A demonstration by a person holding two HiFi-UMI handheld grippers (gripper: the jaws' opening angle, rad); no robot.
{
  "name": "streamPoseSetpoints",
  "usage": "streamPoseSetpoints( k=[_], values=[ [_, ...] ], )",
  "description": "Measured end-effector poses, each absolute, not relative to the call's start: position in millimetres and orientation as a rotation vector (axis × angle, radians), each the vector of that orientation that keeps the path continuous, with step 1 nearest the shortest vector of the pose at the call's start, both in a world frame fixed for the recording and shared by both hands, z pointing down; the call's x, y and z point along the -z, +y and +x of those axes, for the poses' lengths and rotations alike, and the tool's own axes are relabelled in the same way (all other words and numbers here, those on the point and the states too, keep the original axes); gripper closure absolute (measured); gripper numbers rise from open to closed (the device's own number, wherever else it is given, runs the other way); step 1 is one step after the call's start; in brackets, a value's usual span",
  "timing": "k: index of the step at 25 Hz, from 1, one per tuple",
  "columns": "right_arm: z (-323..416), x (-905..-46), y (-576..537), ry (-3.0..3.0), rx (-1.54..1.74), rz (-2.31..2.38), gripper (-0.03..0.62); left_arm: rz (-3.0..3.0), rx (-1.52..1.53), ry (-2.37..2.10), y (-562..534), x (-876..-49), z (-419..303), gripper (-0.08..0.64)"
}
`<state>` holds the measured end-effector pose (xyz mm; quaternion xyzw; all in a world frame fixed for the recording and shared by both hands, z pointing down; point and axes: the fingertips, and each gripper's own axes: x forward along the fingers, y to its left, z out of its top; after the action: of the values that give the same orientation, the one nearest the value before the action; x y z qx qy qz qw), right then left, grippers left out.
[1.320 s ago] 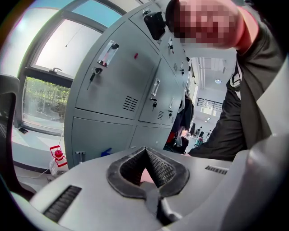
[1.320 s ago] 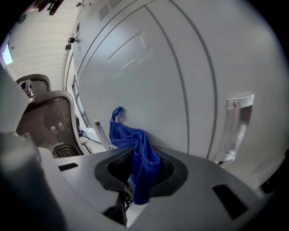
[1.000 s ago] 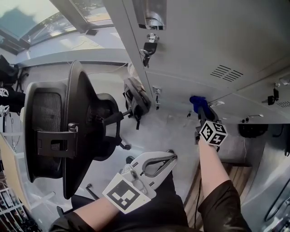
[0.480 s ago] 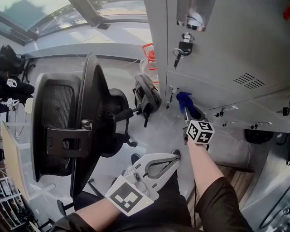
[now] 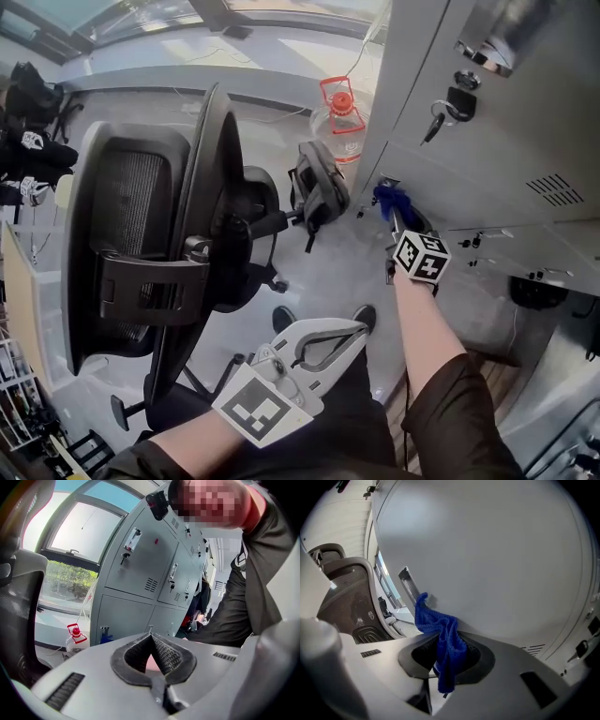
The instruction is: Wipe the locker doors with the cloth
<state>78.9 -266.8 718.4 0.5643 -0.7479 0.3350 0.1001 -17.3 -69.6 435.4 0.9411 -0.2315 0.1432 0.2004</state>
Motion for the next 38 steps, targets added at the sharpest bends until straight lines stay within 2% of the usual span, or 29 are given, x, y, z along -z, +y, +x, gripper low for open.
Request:
streamPoseSetpoints(
  k=[12, 20, 24, 38],
  values=[
    [195, -719, -226, -2.068, -0.952, 1.797, 0.514, 2.64, -0.369, -0.547, -65, -431, 20, 0.552],
    [246, -713, -204, -1.981, -0.941, 1.89, 0.514, 2.657, -0.357, -0.517, -62, -425, 29, 0.552],
    [225, -716, -203, -2.005, -0.915, 1.828, 0.515, 2.658, -0.38, -0.503, -56, -425, 24, 0.552],
    [65, -777, -244, -2.099, -0.947, 1.515, 0.515, 2.607, -0.417, -0.61, -70, -439, -32, 0.552]
  ],
)
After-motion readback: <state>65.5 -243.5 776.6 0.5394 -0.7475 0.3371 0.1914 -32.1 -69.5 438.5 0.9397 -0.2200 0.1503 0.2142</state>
